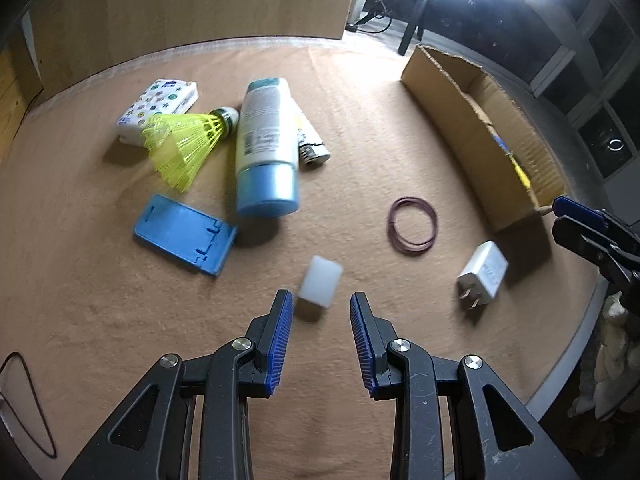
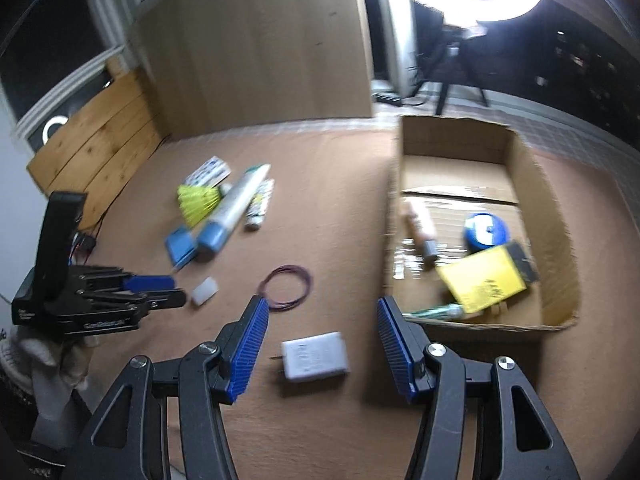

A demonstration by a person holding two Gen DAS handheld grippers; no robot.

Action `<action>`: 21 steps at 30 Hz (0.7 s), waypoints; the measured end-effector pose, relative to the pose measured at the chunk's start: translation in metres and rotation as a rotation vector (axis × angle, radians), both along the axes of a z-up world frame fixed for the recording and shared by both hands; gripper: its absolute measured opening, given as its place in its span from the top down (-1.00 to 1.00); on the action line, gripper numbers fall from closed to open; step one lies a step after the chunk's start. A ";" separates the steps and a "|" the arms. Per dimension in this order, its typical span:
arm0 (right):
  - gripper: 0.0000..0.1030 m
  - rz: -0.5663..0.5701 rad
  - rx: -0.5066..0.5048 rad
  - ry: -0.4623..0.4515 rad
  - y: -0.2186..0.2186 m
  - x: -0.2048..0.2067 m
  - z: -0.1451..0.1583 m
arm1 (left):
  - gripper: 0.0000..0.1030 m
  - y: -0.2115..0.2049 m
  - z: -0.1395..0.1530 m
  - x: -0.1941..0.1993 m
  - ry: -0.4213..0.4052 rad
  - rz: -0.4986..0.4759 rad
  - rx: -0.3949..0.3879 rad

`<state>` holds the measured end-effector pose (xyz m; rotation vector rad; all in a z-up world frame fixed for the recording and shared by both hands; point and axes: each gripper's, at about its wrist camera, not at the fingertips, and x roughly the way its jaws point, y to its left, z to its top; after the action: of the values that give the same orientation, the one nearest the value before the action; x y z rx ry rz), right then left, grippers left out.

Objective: Organize objects
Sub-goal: 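Grasp the white translucent cap with the left tool while the right tool grasps the purple rubber band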

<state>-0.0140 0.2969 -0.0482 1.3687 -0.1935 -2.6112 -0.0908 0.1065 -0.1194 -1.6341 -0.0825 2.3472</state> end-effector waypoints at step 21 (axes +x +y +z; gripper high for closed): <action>0.24 0.245 0.142 -0.174 -0.084 -0.054 -0.058 | 0.37 0.006 -0.020 -0.006 -0.019 -0.075 -0.021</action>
<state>-0.0679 0.2127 -0.1058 1.5586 0.1317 -2.3447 -0.0964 0.1129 -0.1390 -1.6400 -0.0004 2.2849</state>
